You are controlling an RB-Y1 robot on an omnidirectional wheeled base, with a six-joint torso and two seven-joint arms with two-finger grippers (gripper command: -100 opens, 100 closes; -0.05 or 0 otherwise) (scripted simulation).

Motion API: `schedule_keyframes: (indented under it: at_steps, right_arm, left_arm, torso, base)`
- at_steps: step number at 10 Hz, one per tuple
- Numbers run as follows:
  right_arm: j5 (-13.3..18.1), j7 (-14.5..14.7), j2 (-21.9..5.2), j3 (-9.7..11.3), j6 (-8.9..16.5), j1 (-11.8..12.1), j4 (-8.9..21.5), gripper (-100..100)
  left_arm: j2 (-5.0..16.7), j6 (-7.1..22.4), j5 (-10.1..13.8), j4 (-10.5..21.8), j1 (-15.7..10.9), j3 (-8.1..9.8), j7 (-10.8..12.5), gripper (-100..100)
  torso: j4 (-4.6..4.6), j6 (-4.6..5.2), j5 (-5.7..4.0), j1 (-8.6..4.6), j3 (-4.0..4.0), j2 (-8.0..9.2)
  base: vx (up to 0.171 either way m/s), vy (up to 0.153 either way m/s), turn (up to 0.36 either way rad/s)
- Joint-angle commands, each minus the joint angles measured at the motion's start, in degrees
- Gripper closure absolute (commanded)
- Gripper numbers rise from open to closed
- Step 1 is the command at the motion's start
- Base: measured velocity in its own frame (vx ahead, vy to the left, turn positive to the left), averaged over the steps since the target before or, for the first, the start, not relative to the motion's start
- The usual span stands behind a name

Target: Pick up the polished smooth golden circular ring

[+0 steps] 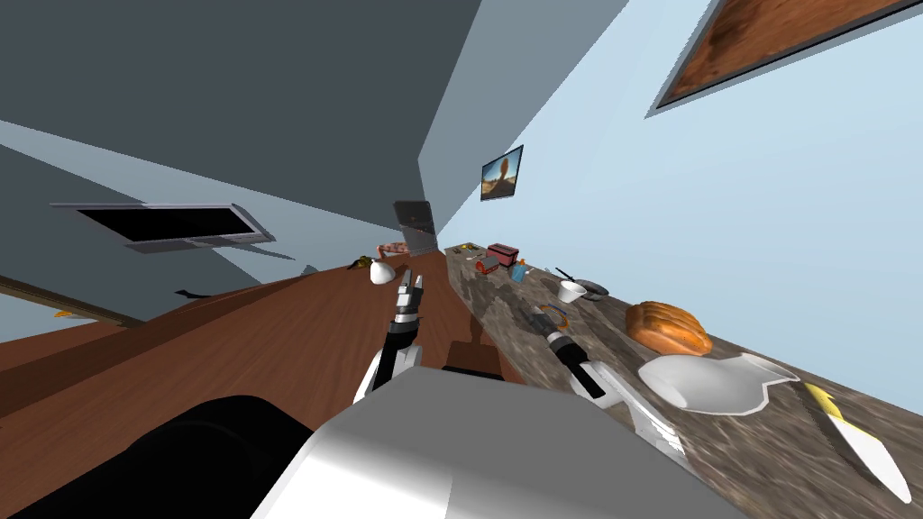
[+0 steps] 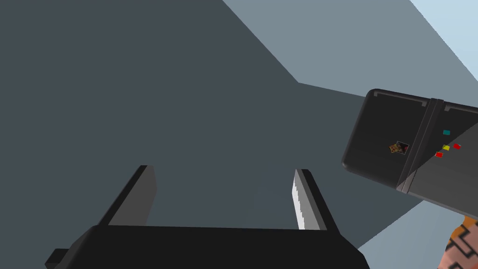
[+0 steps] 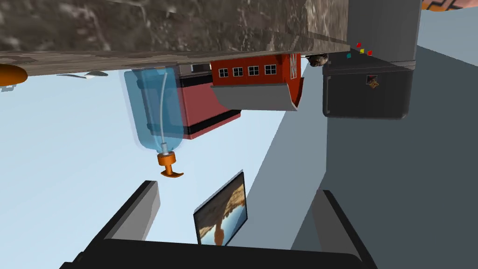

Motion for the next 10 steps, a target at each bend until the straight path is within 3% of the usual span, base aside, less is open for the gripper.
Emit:
schedule_keyframes:
  at_steps: [1, 10]
  right_arm:
    - [2.7, 2.9, -1.9, 0.2, 1.0, -0.6, 2.9, -100]
    - [11.4, 12.0, -10.7, 0.2, 3.8, -3.9, 14.8, -100]
  left_arm:
    - [0.0, 0.0, 0.0, 0.0, 0.0, 0.00, 0.0, 0]
    - [0.0, 0.0, 0.0, 0.0, 0.0, 0.00, 0.0, 0]
  torso:
    - [0.00, 0.00, 0.00, 0.00, 0.00, 0.00]
    - [0.00, 0.01, 0.00, -0.03, -0.01, -0.02]
  base:
    - [-0.020, 0.083, 0.038]
    - [-0.013, 0.058, 0.019]
